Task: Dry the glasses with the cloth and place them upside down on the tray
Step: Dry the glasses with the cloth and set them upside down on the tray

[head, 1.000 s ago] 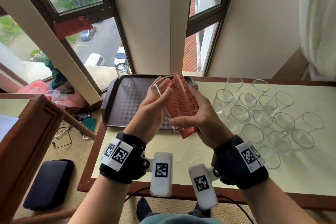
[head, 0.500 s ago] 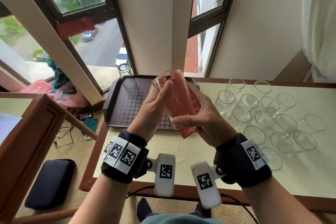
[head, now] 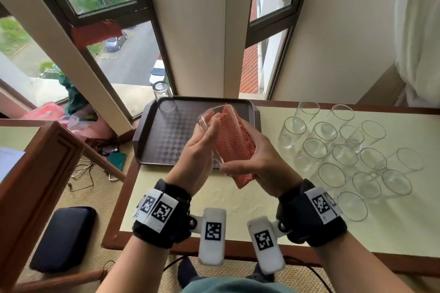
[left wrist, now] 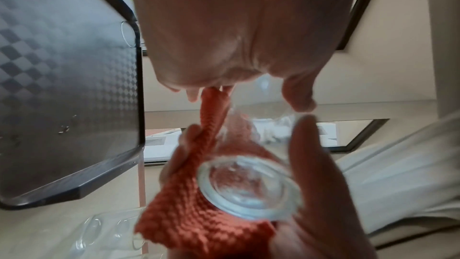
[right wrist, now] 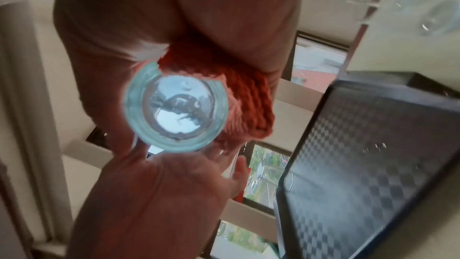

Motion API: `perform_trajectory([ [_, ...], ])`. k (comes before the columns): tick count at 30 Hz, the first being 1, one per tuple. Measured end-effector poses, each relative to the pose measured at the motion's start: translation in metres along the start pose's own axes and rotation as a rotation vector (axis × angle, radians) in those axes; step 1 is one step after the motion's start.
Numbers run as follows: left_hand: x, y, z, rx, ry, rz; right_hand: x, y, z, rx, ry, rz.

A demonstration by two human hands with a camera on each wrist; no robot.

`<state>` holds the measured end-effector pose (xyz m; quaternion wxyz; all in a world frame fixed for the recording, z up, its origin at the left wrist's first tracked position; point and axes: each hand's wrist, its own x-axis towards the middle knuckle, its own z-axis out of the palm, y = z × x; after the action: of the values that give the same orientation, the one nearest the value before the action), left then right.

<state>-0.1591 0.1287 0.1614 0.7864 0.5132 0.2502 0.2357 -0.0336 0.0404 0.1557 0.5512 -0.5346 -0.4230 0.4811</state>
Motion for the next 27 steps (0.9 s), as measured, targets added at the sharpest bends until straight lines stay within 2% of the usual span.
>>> perform_trajectory([
  [2,0.001,-0.001,-0.003,0.027,0.013,0.003,0.002,0.0,-0.002,-0.038,0.042,-0.016],
  [5,0.004,0.004,-0.002,0.016,0.142,0.013,0.005,0.0,-0.004,-0.295,0.157,-0.112],
  [7,0.005,0.006,0.003,0.024,0.167,0.022,0.006,0.0,0.0,-0.406,0.176,-0.172],
  [9,0.008,0.003,0.005,0.066,0.185,0.048,0.005,0.0,0.004,-0.394,0.15,-0.173],
  [11,0.005,0.006,0.01,0.086,0.2,0.063,0.004,-0.003,0.005,-0.231,0.097,-0.128],
  [13,0.002,0.01,0.011,-0.007,0.141,0.066,0.001,-0.007,0.003,-0.001,0.028,-0.087],
  [15,0.0,0.014,0.008,-0.078,0.059,0.067,0.0,-0.009,0.0,0.081,0.002,-0.064],
  [18,0.001,0.02,0.004,-0.061,0.041,0.057,0.0,-0.017,-0.001,-0.006,0.086,-0.1],
  [20,0.0,0.026,0.004,-0.094,0.069,0.045,0.001,-0.018,0.001,-0.184,0.172,-0.171],
  [23,-0.001,0.029,0.009,-0.055,0.036,0.074,0.001,-0.017,0.01,-0.399,0.225,-0.275],
  [25,-0.002,0.03,0.014,-0.025,0.066,0.089,0.0,-0.018,0.014,-0.358,0.208,-0.272],
  [27,-0.004,0.032,0.014,-0.05,0.032,0.087,-0.003,-0.021,0.014,-0.194,0.138,-0.212],
])
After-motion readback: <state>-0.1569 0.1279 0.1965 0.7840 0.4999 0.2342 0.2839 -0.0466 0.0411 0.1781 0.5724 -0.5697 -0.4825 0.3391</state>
